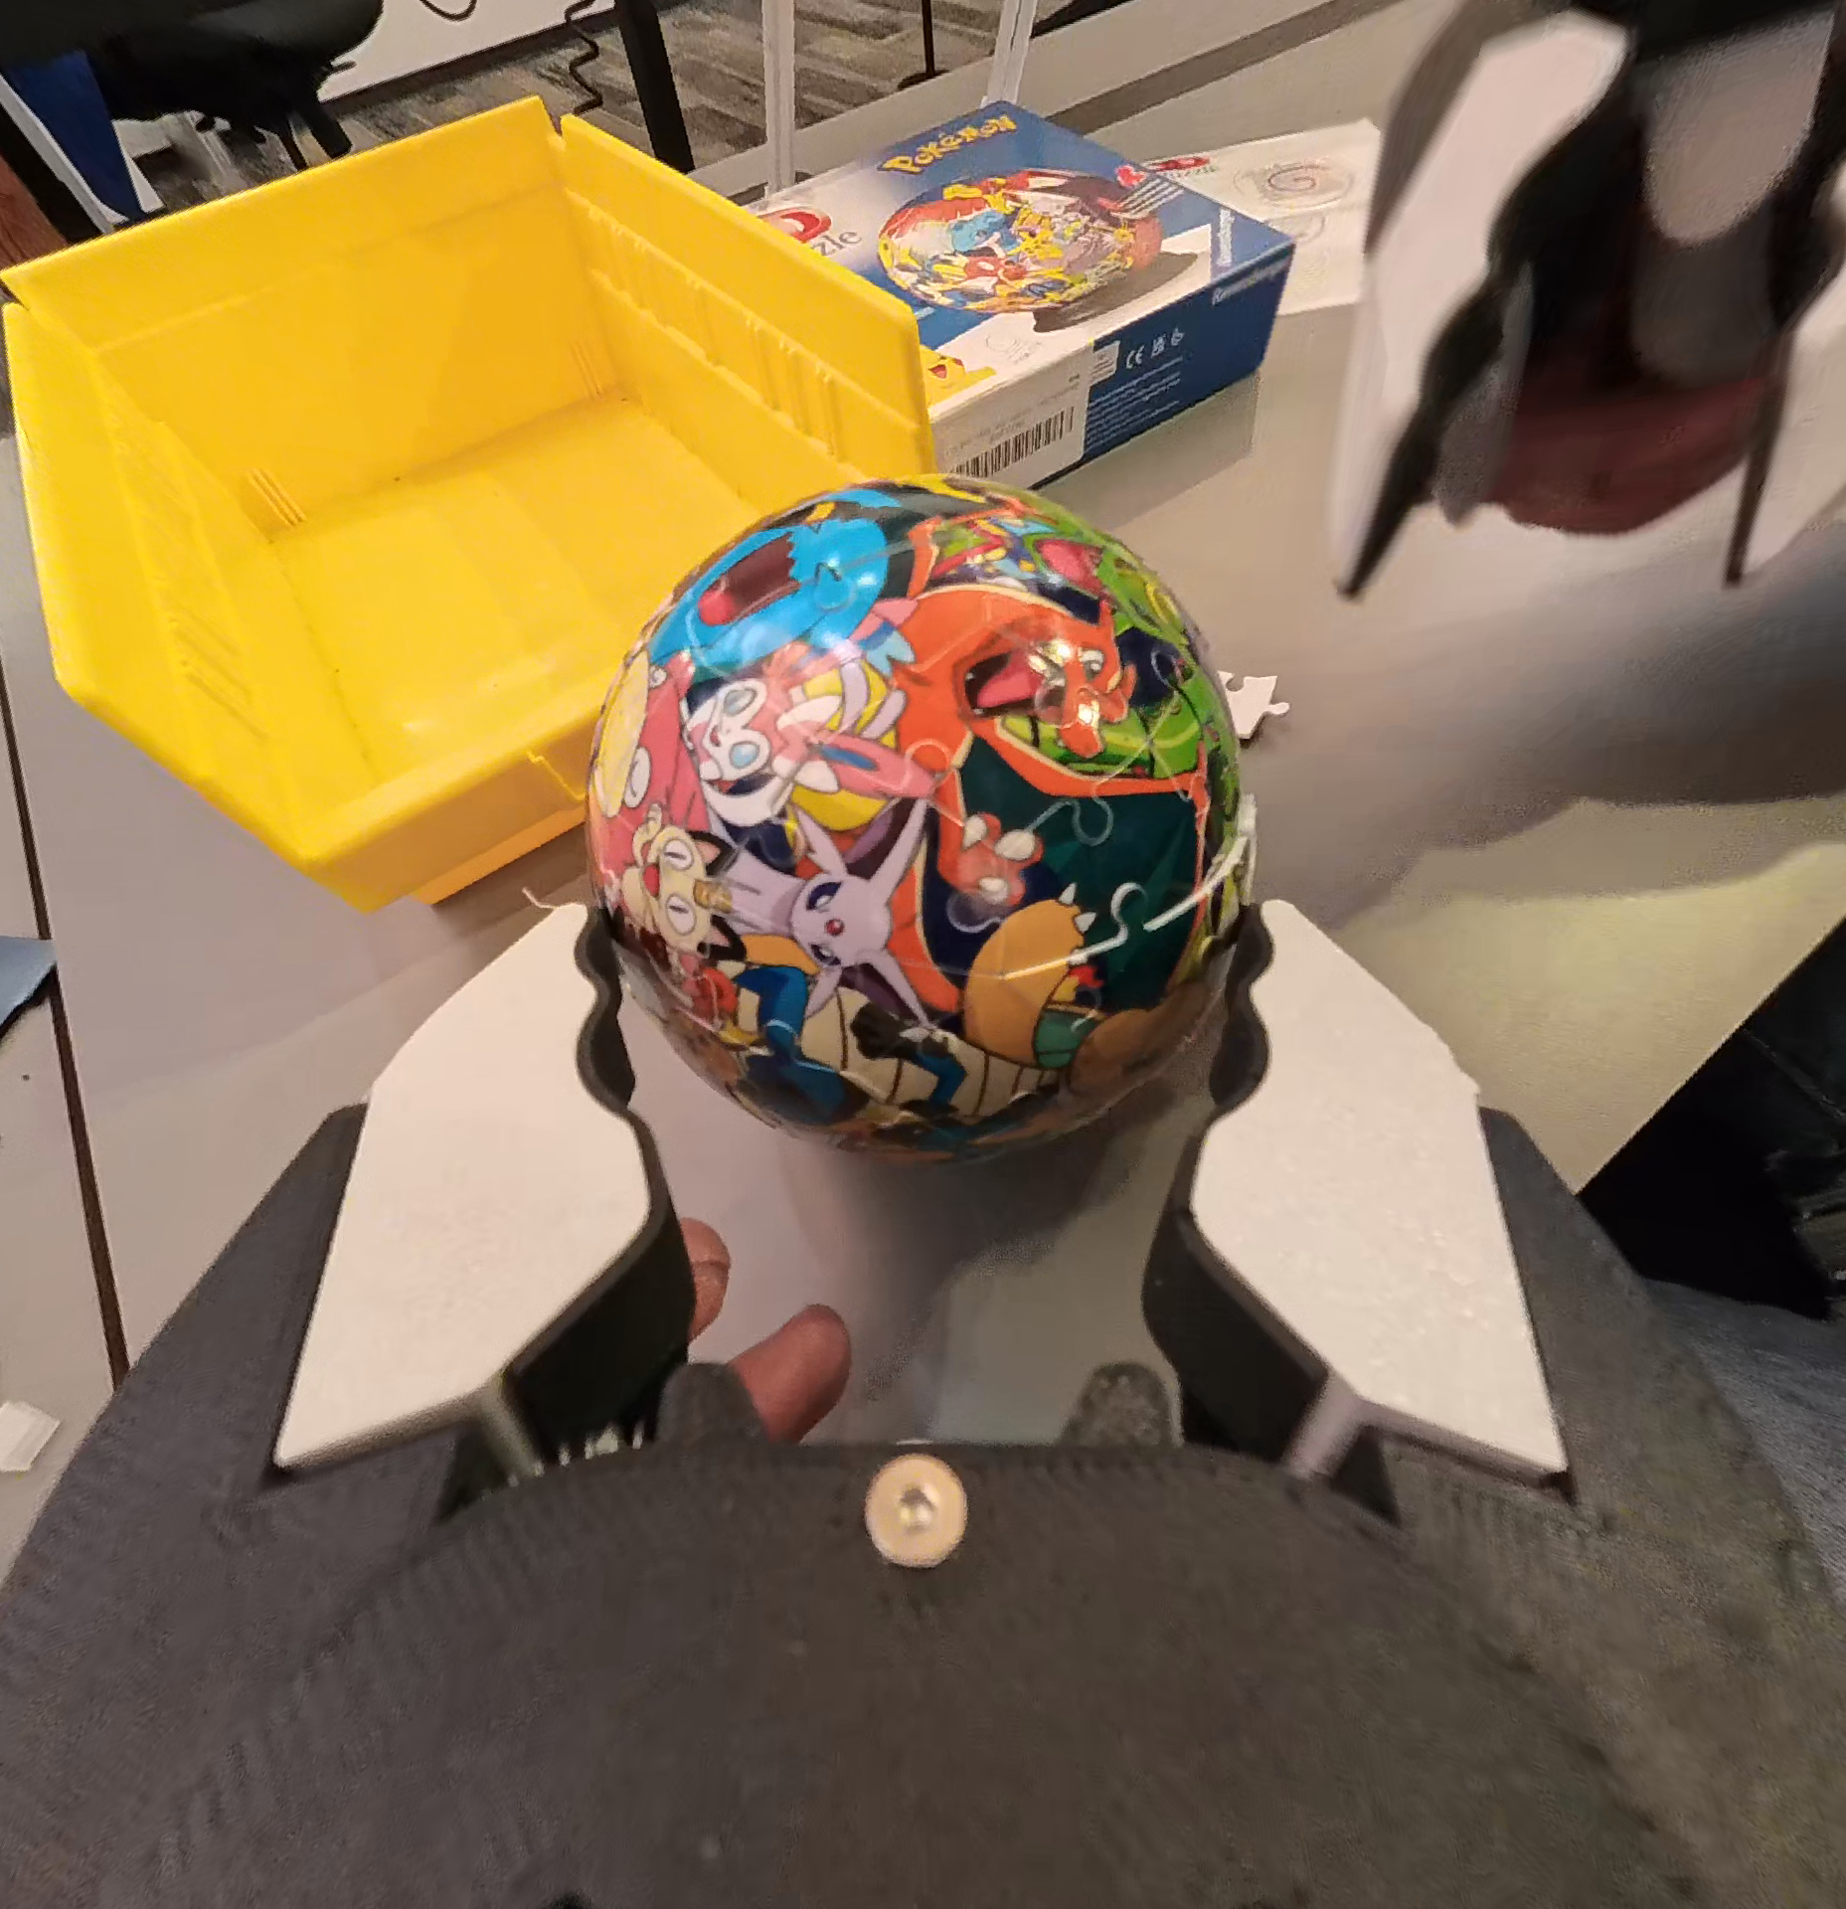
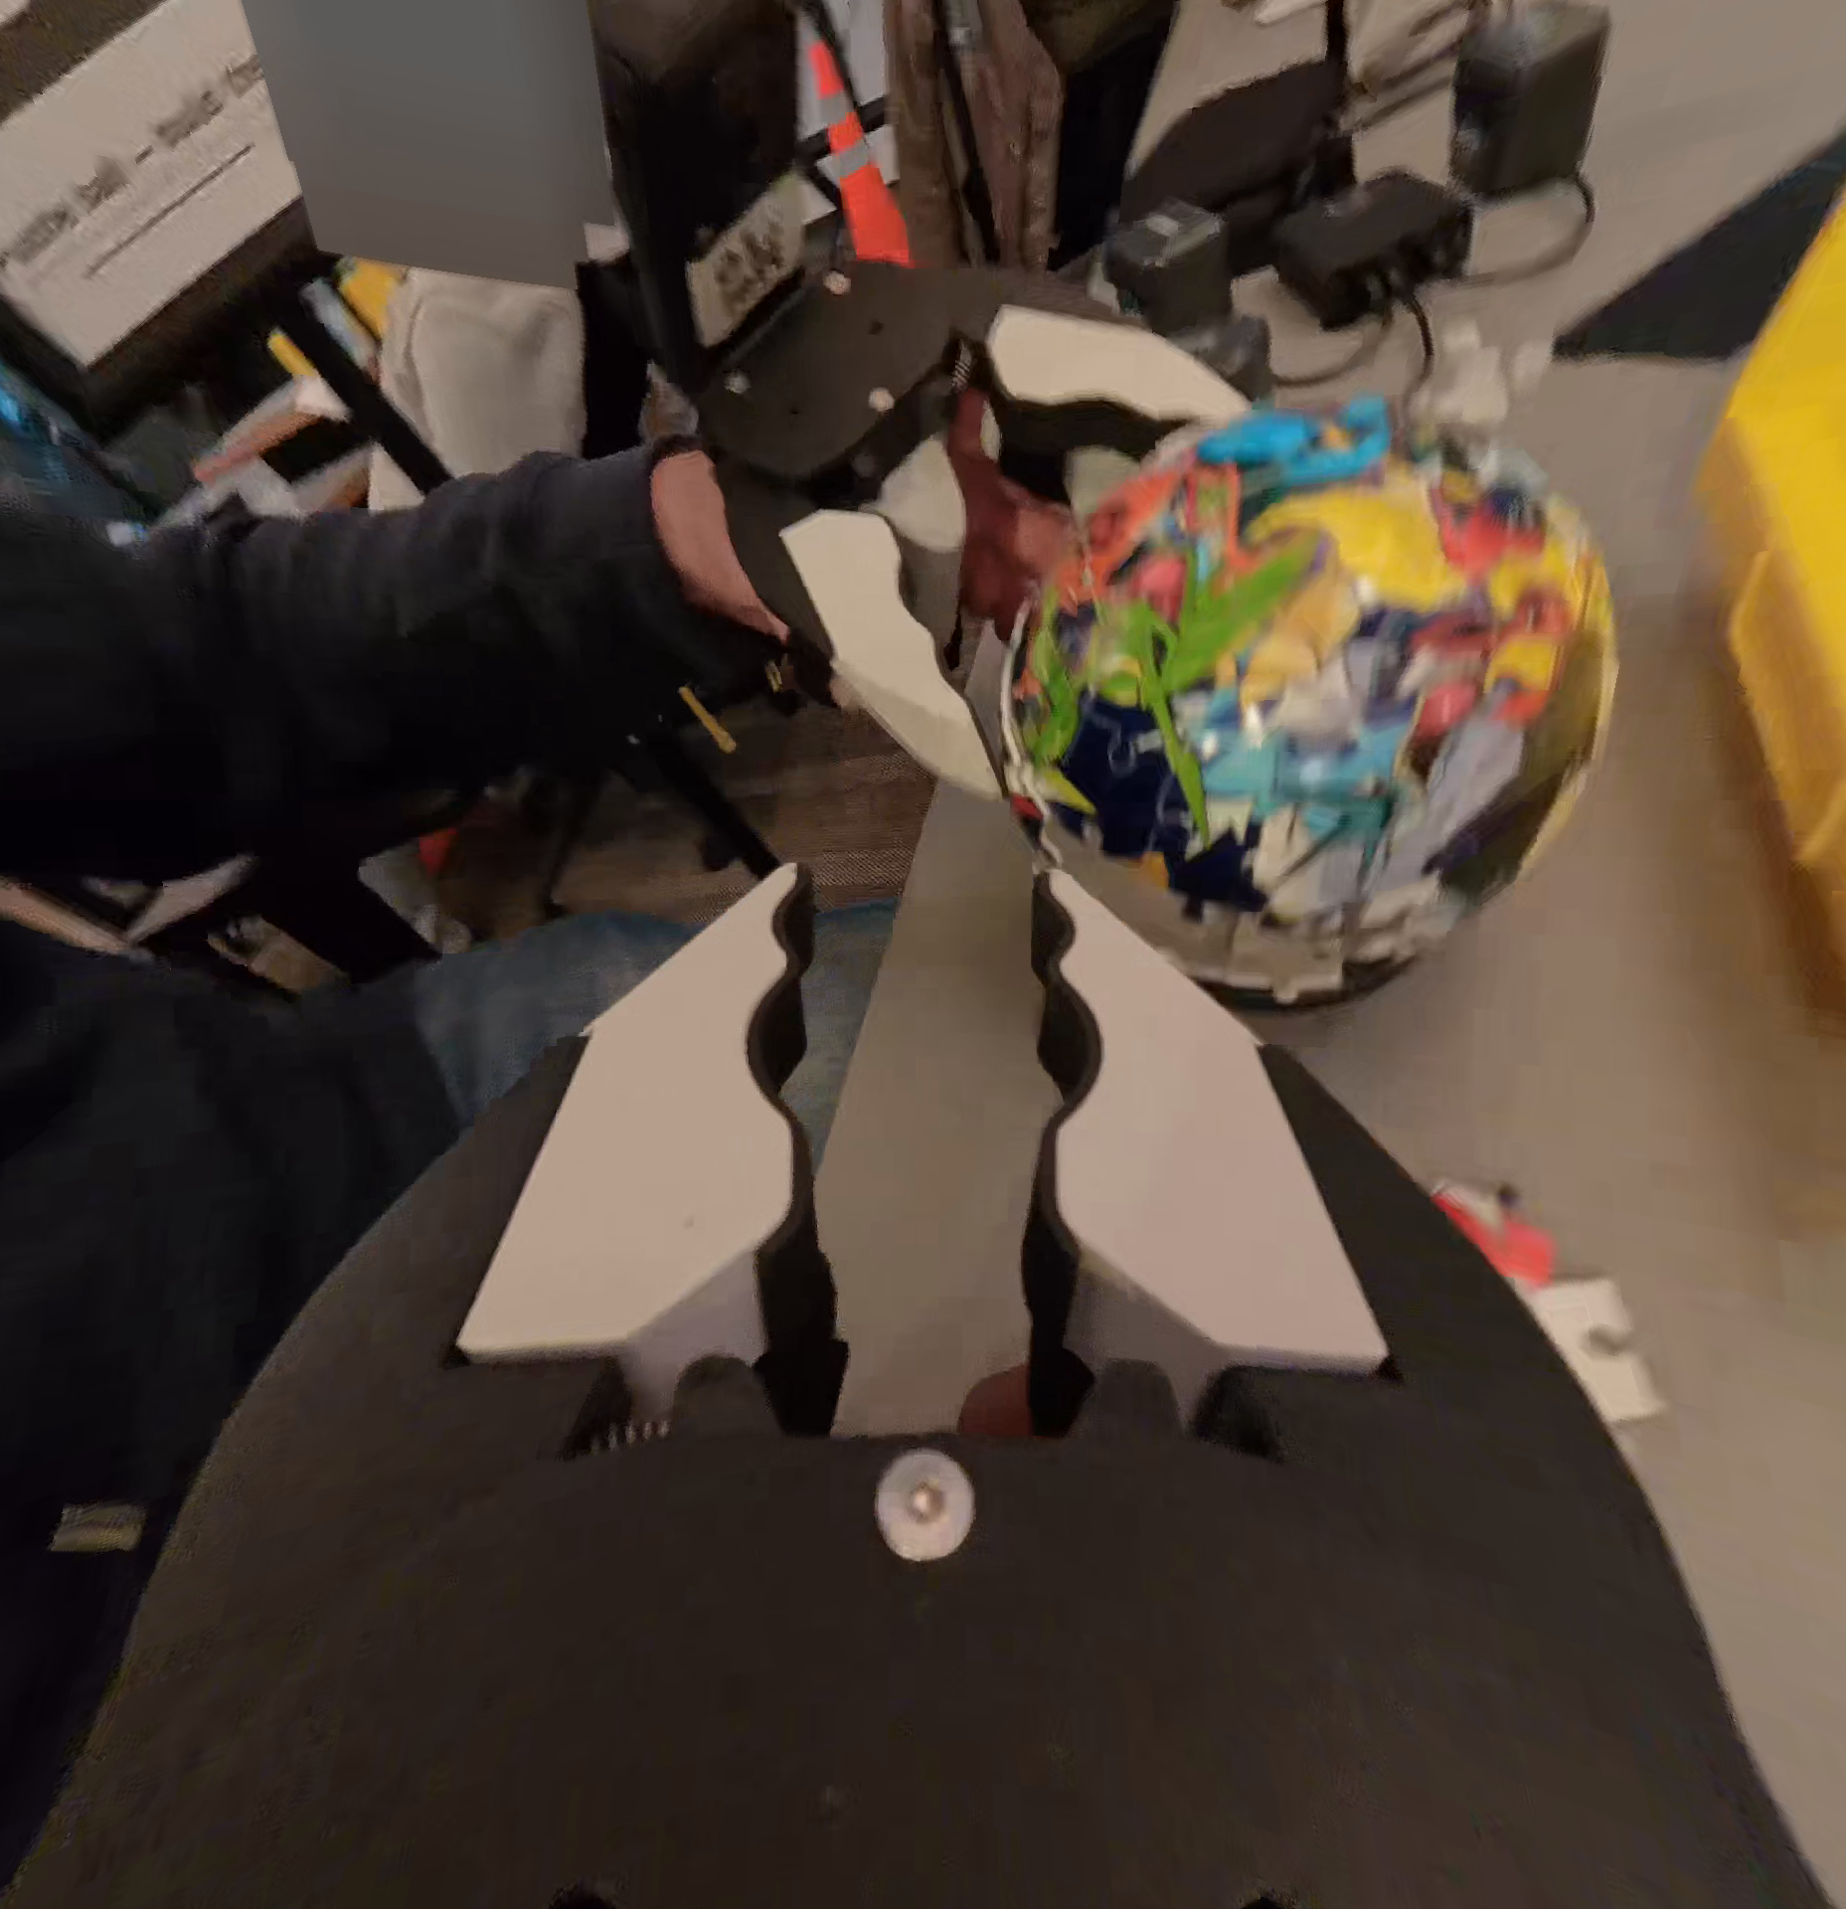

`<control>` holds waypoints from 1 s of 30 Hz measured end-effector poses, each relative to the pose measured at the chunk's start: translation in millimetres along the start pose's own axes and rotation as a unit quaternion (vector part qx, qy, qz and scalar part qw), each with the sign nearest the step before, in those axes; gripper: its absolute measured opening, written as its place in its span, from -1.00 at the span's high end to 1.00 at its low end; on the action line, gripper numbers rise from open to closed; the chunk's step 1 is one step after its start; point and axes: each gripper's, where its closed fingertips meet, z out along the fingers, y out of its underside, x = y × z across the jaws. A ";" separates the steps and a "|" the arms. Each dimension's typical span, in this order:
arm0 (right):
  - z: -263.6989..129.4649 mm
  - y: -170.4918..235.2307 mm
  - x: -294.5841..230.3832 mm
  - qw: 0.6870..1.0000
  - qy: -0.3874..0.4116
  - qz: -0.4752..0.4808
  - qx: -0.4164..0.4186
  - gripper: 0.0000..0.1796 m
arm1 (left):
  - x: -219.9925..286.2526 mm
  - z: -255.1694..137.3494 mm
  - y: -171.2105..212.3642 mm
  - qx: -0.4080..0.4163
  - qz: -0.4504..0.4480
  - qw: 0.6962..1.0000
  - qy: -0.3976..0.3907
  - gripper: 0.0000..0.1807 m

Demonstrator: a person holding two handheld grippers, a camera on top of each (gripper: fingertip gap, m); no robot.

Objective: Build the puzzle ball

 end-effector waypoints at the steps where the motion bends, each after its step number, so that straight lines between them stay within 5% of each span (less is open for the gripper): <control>1: 2.8 5.1 1.2 0.999 0.002 0.034 0.011 0.60 | -0.3 0.1 -0.1 0.001 -0.001 1.000 -0.001 -0.22; 7: 25.9 5.6 17.0 0.974 -0.002 0.193 0.122 0.70 | -5.4 1.1 -0.3 0.006 -0.009 1.000 -0.001 -0.22; 19: 41.8 -10.5 38.9 0.945 0.005 0.243 0.219 0.76 | -10.3 4.0 0.0 0.019 -0.031 0.999 0.010 -0.22; 30: 44.2 -16.4 39.4 0.941 -0.023 0.250 0.228 0.97 | -10.6 8.4 6.9 0.012 -0.044 0.999 0.018 -0.16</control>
